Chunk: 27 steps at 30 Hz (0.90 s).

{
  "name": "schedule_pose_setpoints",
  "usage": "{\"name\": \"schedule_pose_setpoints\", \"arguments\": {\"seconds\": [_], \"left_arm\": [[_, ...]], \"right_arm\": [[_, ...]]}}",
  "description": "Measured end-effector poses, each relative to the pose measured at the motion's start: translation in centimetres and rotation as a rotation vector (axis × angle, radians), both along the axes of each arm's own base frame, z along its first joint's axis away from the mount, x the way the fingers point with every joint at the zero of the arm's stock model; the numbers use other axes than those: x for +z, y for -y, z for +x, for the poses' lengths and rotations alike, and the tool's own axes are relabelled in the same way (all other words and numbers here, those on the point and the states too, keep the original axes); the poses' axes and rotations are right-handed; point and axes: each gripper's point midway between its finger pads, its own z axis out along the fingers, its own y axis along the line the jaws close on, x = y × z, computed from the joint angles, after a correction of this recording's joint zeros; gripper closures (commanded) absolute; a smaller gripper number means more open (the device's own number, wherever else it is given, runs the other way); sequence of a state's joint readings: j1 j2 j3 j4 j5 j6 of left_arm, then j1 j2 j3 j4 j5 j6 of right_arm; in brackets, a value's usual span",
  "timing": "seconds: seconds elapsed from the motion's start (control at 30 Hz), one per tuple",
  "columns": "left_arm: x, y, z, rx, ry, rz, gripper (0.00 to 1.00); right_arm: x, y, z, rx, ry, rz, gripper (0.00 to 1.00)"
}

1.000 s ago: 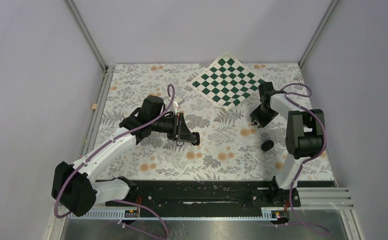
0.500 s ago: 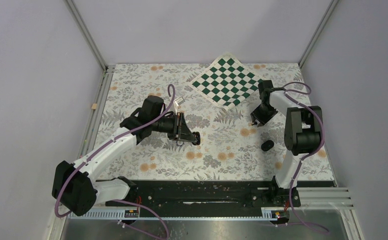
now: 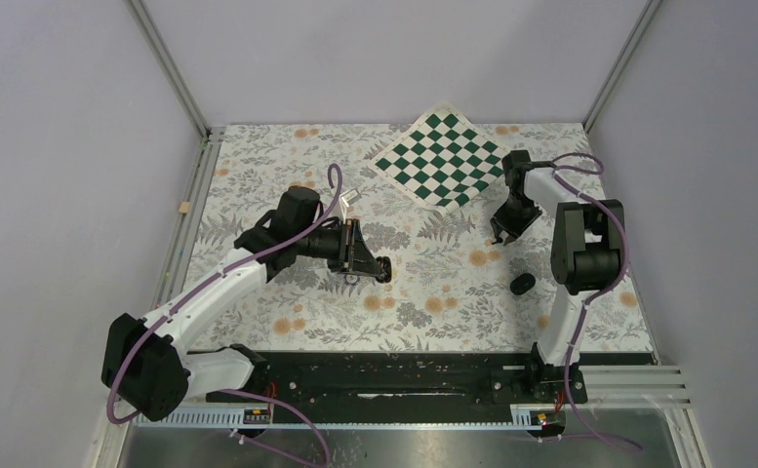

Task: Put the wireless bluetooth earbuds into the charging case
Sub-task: Move the left earbud to the center of the board, then pick up the left earbud from the center of the board.

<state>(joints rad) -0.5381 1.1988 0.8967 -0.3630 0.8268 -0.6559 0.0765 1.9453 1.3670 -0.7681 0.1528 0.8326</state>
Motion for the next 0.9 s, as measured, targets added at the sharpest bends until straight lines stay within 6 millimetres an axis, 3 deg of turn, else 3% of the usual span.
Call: {"name": "schedule_pose_setpoints", "arguments": {"seconds": [0.33, 0.9], "left_arm": [[0.01, 0.0, 0.1, 0.004, 0.001, -0.003, 1.0], [-0.25, -0.16, 0.21, 0.01, 0.003, -0.005, 1.0]], "right_arm": [[0.42, -0.59, 0.68, 0.058, -0.037, -0.034, 0.61], [0.16, -0.61, -0.03, 0.076, -0.062, -0.043, 0.62]]}}
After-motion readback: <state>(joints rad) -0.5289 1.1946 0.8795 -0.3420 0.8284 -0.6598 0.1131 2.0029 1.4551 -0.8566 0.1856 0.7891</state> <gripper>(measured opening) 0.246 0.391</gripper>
